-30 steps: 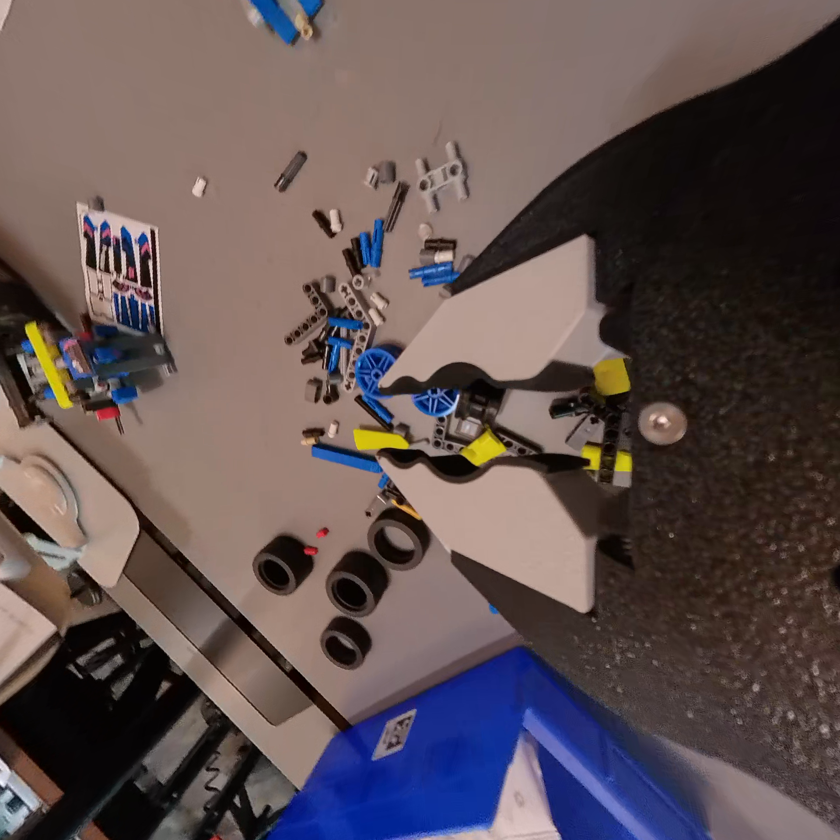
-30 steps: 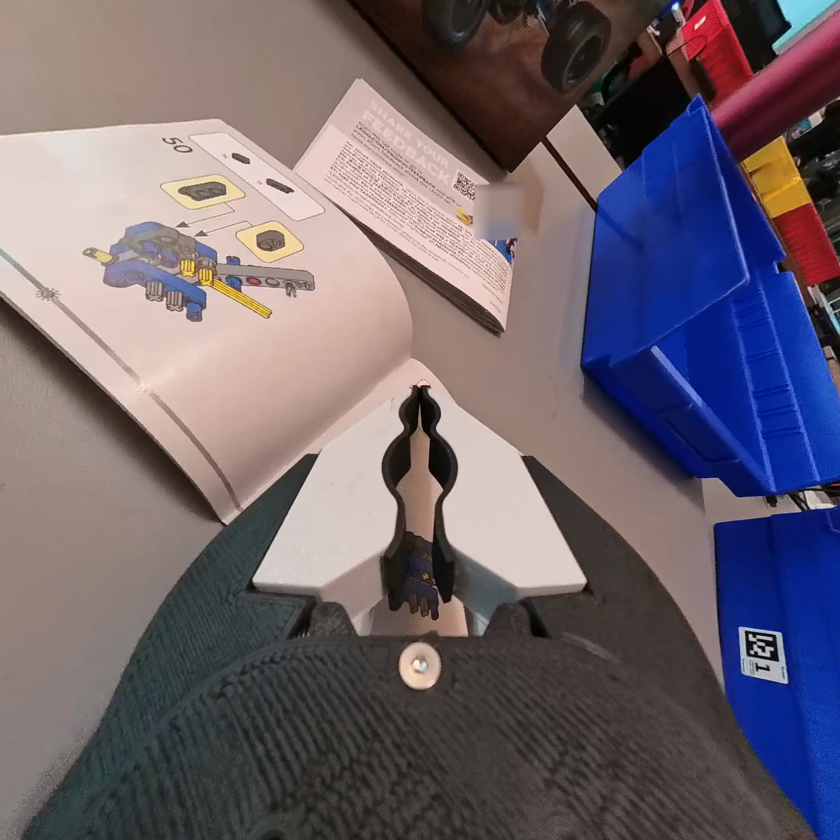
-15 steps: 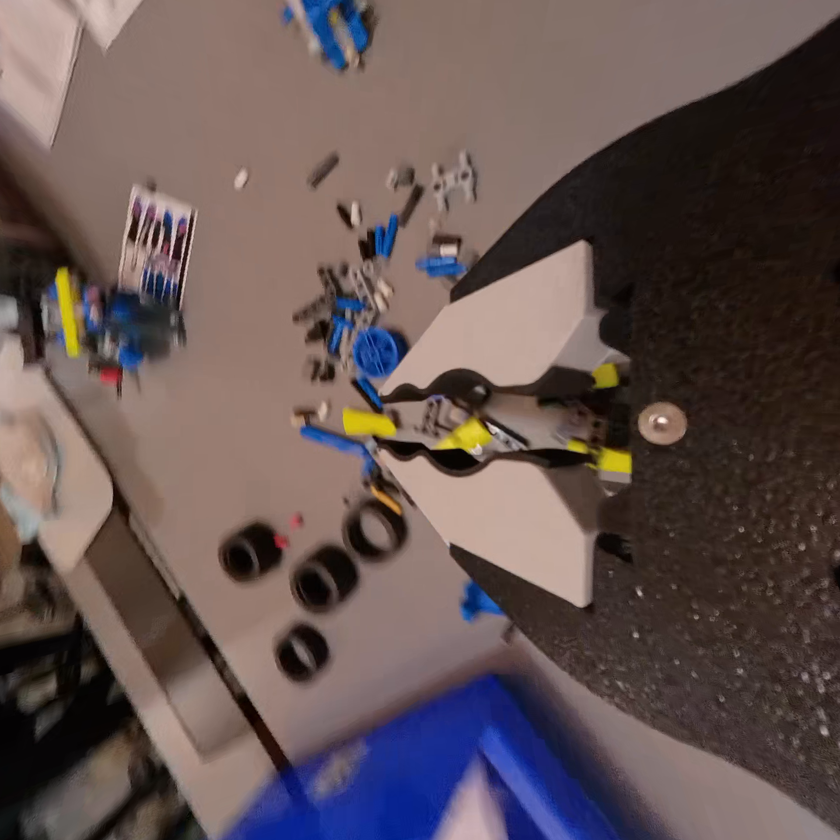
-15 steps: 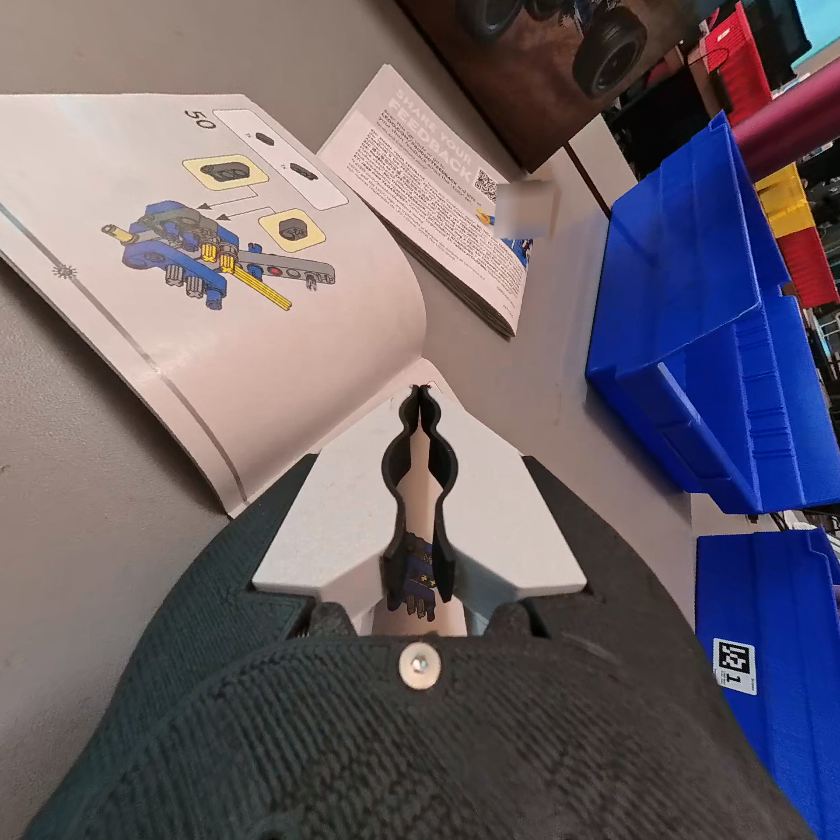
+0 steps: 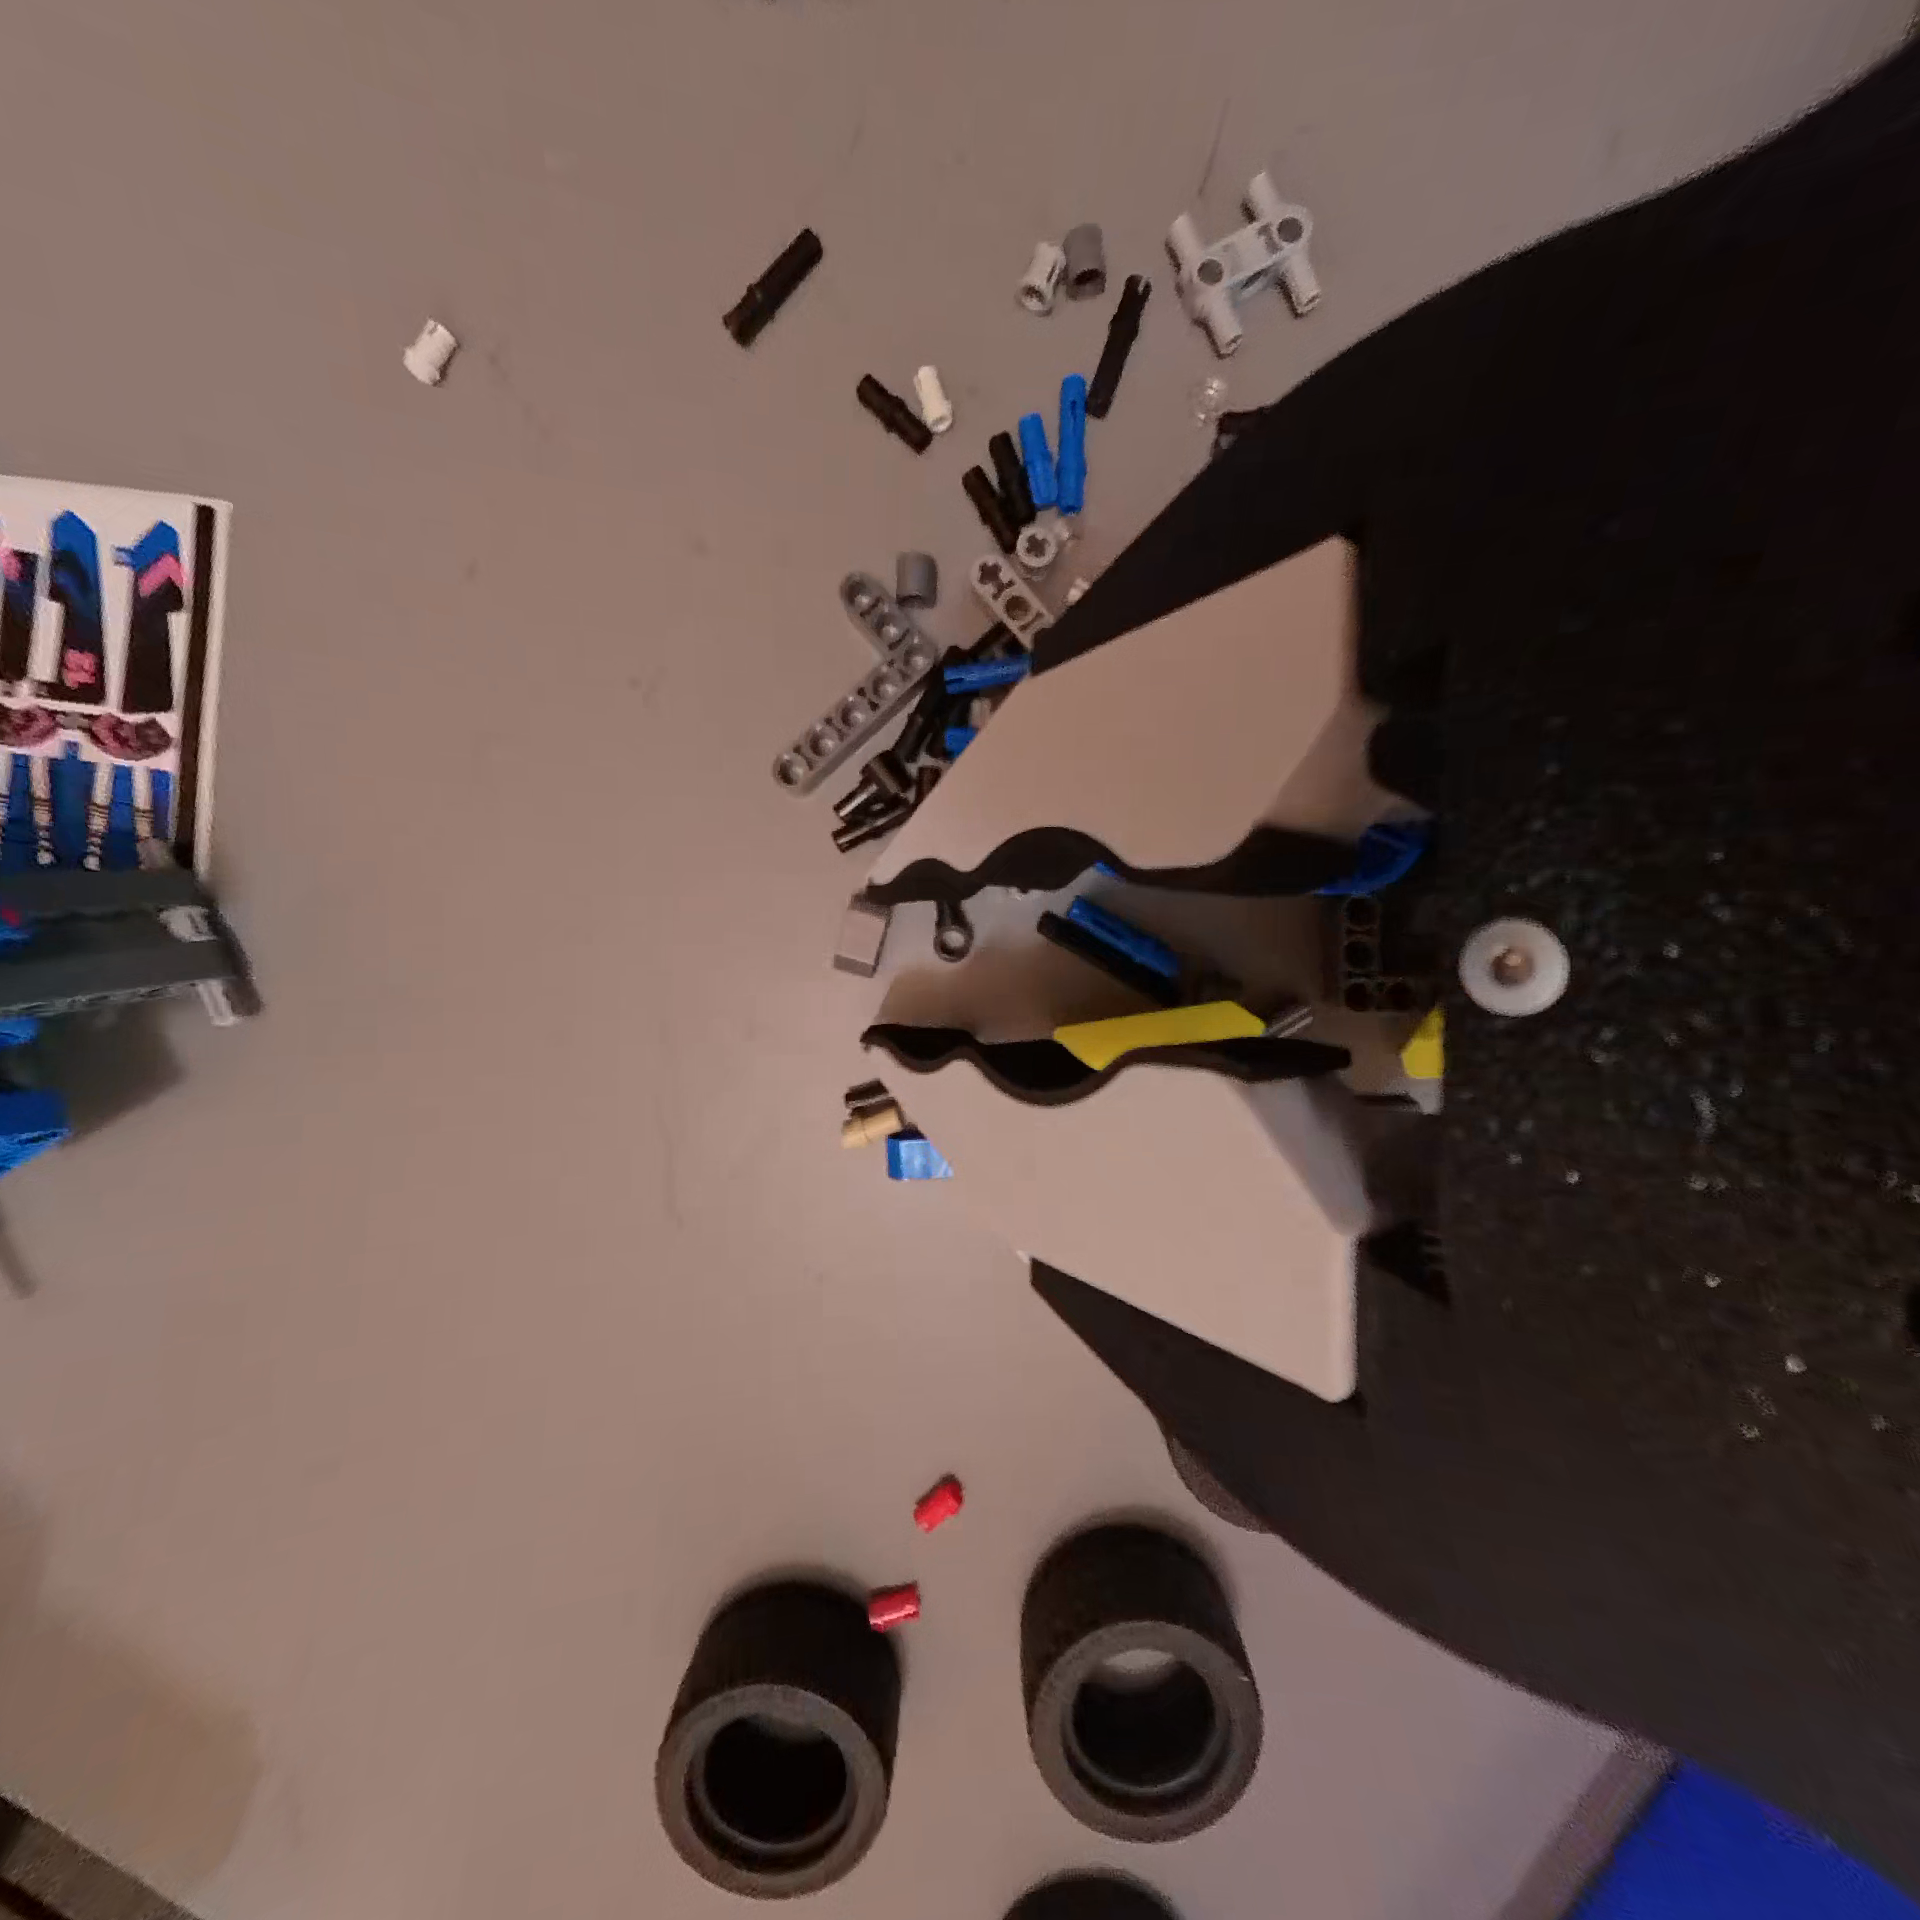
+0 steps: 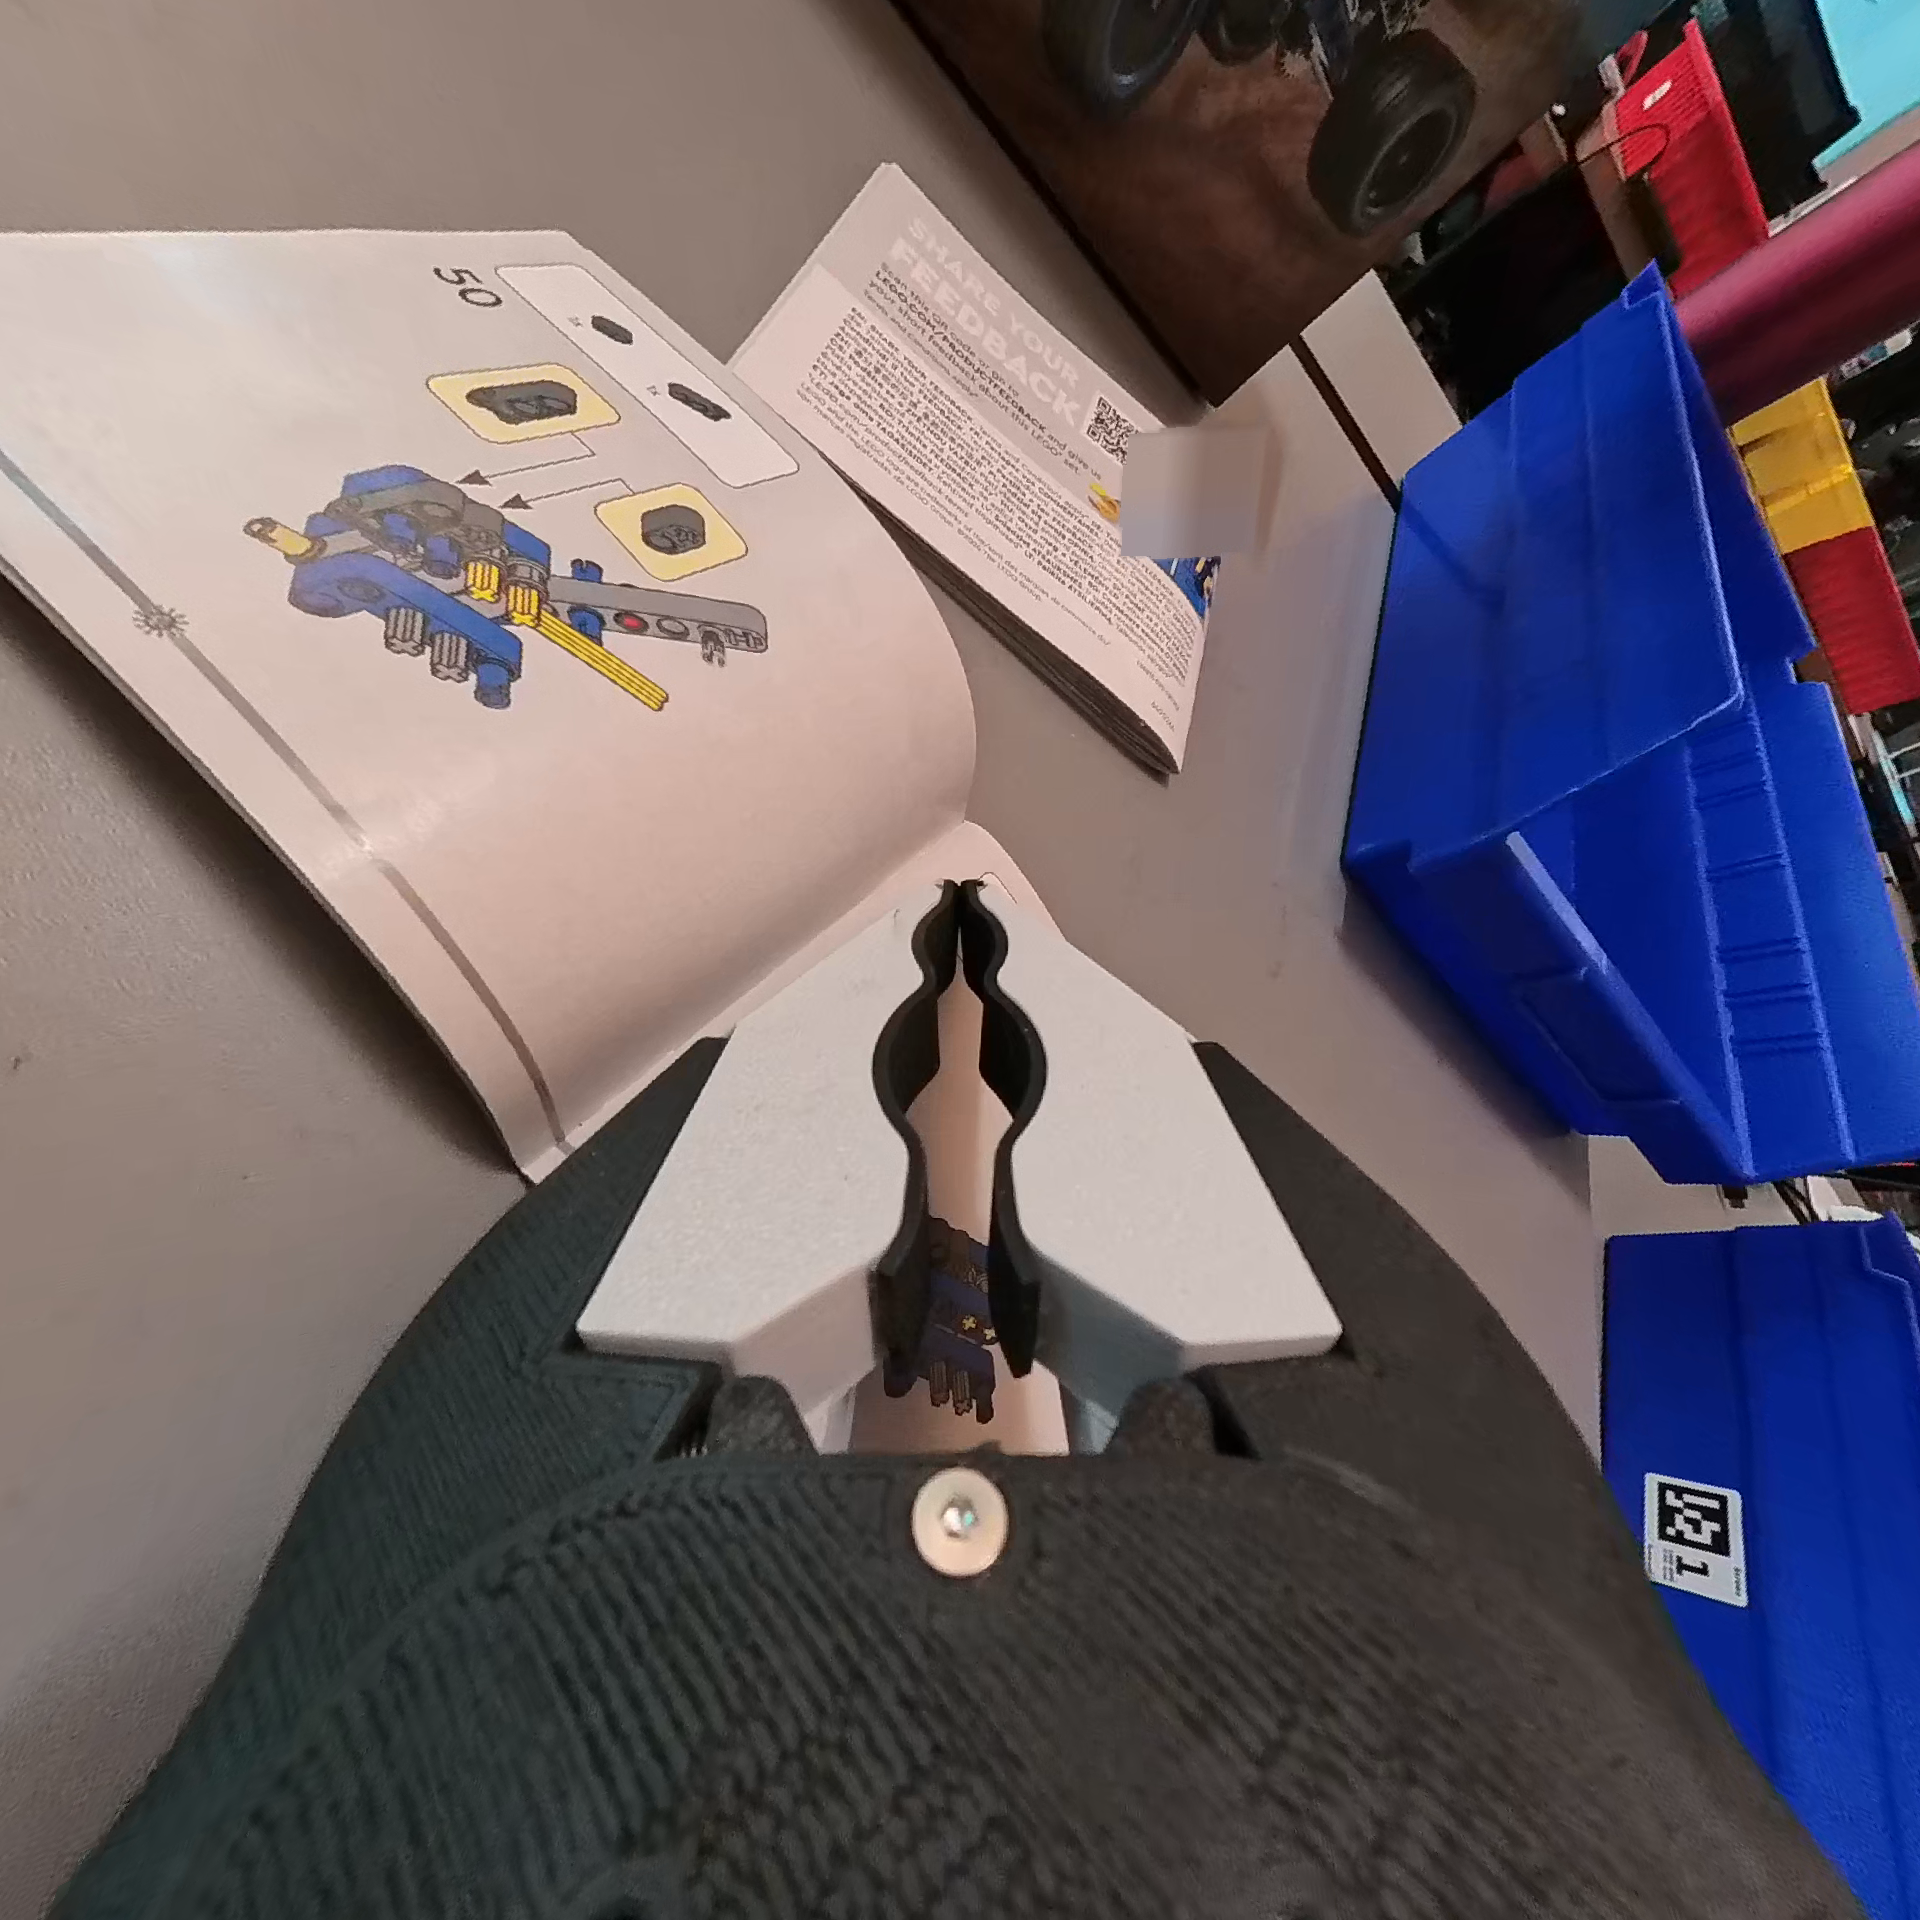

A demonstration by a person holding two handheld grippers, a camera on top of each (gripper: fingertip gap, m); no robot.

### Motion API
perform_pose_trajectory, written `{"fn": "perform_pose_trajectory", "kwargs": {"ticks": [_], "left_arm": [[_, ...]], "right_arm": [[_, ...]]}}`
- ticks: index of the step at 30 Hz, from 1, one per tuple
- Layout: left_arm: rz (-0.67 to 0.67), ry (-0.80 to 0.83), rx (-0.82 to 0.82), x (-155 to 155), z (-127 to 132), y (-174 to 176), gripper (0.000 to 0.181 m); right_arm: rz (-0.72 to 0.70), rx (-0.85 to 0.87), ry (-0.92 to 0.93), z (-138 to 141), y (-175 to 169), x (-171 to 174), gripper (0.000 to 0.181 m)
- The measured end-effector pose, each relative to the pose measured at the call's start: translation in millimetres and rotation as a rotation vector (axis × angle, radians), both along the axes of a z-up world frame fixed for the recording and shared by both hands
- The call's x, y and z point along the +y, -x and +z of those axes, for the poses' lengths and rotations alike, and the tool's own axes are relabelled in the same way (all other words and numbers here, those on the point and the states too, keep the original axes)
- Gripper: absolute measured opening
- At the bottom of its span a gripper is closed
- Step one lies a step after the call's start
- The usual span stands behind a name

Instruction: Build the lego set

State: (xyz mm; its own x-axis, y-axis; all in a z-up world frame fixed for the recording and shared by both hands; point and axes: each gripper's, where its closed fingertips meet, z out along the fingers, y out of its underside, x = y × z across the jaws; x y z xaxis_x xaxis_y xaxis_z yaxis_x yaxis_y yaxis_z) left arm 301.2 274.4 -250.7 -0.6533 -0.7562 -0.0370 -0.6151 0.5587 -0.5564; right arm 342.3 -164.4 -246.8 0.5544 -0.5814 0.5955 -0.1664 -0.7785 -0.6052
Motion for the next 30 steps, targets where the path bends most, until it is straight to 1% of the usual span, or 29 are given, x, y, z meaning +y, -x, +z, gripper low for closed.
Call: {"fn": "perform_pose_trajectory", "kwargs": {"ticks": [3, 5, 9, 12, 15, 17, 18, 20, 22, 24, 25, 27, 29, 30], "left_arm": [[-0.036, 0.001, -0.008, -4.5, -0.9, 2.4, 0.021], [-0.036, 0.012, -0.004, -6.9, -1.6, 1.4, 0.022], [-0.033, -0.004, 0.015, -8.8, -6.6, -1.2, 0.014], [-0.033, -0.019, 0.014, -11.4, -6.5, -2.5, 0.013], [-0.034, -0.025, -0.036, -18.3, 4.1, -6.7, 0.013], [-0.065, -0.032, -0.104, -31.6, 22.6, -7.5, 0.013], [-0.100, -0.039, -0.136, -43.4, 33.5, -4.8, 0.013], [-0.214, -0.046, -0.199, -79.3, 55.5, 7.2, 0.013], [-0.356, -0.026, -0.252, -128.7, 72.4, 26.9, 0.013], [-0.523, 0.032, -0.259, -186.3, 77.0, 56.7, 0.013], [-0.613, 0.056, -0.257, -213.7, 74.4, 73.4, 0.013], [-0.771, 0.078, -0.236, -260.1, 61.1, 105.4, 0.013], [-0.895, 0.072, -0.209, -292.8, 42.4, 130.0, 0.013], [-0.938, 0.052, -0.188, -302.5, 31.6, 138.4, 0.013]], "right_arm": [[0.003, 0.000, -0.015, 0.6, 0.1, 0.0, 0.000], [0.006, 0.002, -0.022, 0.8, 0.2, 0.1, 0.000], [0.012, -0.005, -0.023, 1.3, 0.5, 0.3, 0.000], [0.018, -0.009, -0.025, 1.7, 0.7, 0.6, 0.000], [0.022, -0.002, -0.048, 2.5, 1.4, 0.8, 0.000], [0.043, 0.030, -0.087, 3.6, 6.6, 3.0, 0.000], [0.048, 0.033, -0.107, 7.3, 9.1, 3.0, 0.000], [0.060, 0.025, -0.165, 19.8, 14.4, 3.1, 0.004], [0.098, 0.049, -0.244, 31.2, 23.0, 7.6, 0.011], [0.148, 0.096, -0.308, 37.0, 34.5, 13.3, 0.012], [0.171, 0.121, -0.325, 37.4, 40.6, 15.3, 0.010], [0.237, 0.188, -0.341, 33.5, 56.8, 21.1, 0.004], [0.303, 0.258, -0.357, 27.7, 74.7, 27.4, 0.003], [0.333, 0.287, -0.358, 24.4, 83.5, 29.7, 0.003]]}}
